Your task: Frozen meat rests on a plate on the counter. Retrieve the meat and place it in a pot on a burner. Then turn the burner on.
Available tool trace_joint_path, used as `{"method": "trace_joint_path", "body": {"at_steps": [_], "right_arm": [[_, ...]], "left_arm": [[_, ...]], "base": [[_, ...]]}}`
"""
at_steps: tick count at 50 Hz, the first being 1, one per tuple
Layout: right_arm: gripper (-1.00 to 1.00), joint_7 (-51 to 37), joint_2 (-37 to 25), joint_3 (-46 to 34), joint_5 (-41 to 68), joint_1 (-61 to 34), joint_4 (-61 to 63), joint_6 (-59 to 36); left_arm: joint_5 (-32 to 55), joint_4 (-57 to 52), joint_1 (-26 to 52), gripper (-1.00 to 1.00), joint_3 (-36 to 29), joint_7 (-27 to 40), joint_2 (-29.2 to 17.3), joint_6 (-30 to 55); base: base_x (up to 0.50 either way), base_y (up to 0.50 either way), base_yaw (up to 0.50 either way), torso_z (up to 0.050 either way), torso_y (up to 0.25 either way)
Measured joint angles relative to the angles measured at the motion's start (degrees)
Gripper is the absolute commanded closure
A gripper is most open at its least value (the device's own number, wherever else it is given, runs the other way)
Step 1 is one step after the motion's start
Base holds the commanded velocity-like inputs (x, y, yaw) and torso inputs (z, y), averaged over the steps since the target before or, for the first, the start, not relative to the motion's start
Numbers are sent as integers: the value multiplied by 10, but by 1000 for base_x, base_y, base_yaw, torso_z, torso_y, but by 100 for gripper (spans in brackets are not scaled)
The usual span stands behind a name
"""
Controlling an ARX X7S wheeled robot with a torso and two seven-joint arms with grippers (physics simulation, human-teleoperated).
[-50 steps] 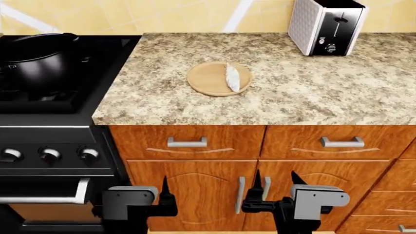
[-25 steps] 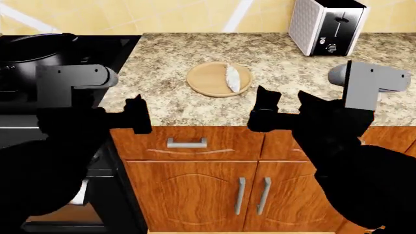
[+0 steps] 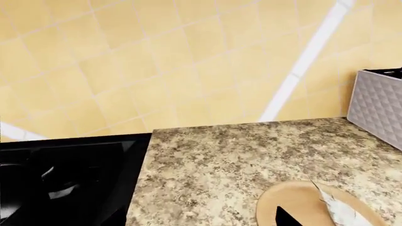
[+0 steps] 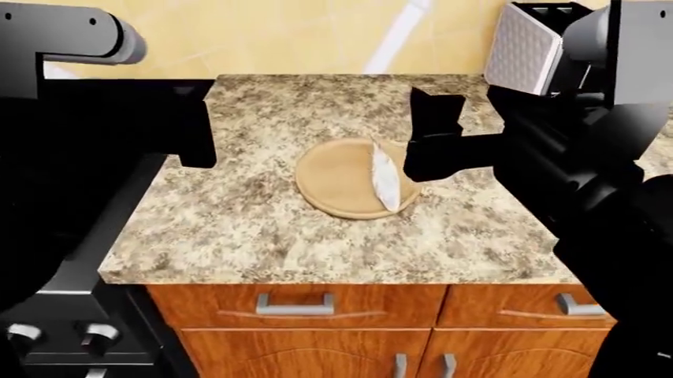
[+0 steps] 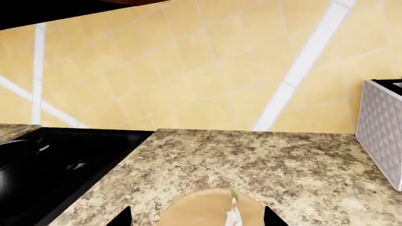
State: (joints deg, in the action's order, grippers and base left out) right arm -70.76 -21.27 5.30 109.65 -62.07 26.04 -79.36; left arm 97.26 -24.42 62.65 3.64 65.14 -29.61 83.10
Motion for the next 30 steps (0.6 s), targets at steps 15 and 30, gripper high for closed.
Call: {"method": "trace_joint_path", "body": {"at_steps": [15,30], "right_arm": [[-100,8,-6,-9,2,-9,-3,1],[-100,18,0,-37,-21,-6,-33,3]], "left_arm": [[2,-7,13,-100,-6,-12,-9,-13],[-32,-15,0,-100,-4,-61,-13,-32]], "base": [[500,0,0,0,1],[157,0,0,0,1]]}}
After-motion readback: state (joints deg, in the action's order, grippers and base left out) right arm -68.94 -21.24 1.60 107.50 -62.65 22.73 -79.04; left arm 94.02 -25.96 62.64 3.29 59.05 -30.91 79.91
